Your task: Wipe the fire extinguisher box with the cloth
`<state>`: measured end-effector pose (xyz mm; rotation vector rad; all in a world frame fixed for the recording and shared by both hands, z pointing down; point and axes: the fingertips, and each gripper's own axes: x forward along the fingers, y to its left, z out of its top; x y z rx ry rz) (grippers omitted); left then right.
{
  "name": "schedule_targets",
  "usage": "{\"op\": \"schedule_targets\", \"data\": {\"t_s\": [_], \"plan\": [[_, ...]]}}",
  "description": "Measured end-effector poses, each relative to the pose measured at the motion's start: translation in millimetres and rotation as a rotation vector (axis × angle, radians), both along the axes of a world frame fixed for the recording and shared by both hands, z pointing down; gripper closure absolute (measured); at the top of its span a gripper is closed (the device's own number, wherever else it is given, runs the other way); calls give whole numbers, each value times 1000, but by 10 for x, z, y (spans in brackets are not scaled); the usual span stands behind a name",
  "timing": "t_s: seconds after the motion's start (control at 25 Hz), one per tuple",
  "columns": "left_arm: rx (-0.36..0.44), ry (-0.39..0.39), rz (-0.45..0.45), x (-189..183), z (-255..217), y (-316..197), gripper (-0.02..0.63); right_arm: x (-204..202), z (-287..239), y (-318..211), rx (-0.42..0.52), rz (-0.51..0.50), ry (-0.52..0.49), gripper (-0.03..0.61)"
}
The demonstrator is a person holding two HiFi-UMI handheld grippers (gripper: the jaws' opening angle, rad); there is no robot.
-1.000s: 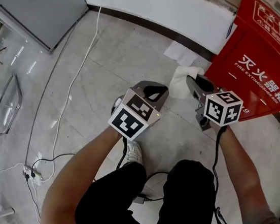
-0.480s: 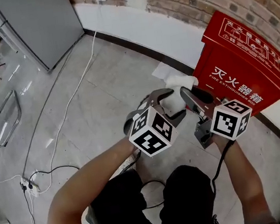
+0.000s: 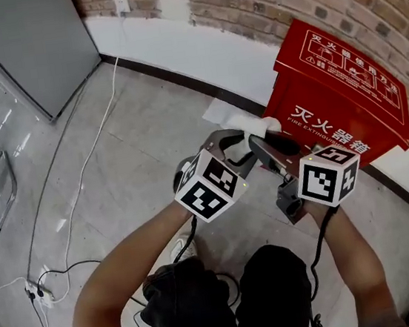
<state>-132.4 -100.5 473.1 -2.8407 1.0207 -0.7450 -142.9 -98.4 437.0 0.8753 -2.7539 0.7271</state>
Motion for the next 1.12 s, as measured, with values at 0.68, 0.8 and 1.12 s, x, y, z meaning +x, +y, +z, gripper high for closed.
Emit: {"op": "schedule_targets", "data": {"t_s": [0.68, 0.8, 1.12], "plan": [[24, 331, 430, -91, -461, -1156, 526, 291, 759, -170, 161, 31, 475, 554], [12, 373, 537, 56, -707, -1289, 523, 298, 708, -255, 131, 83, 490, 554], [-13, 355, 533, 363, -891, -1778, 523, 266, 553, -388, 109, 177, 563, 554]]}}
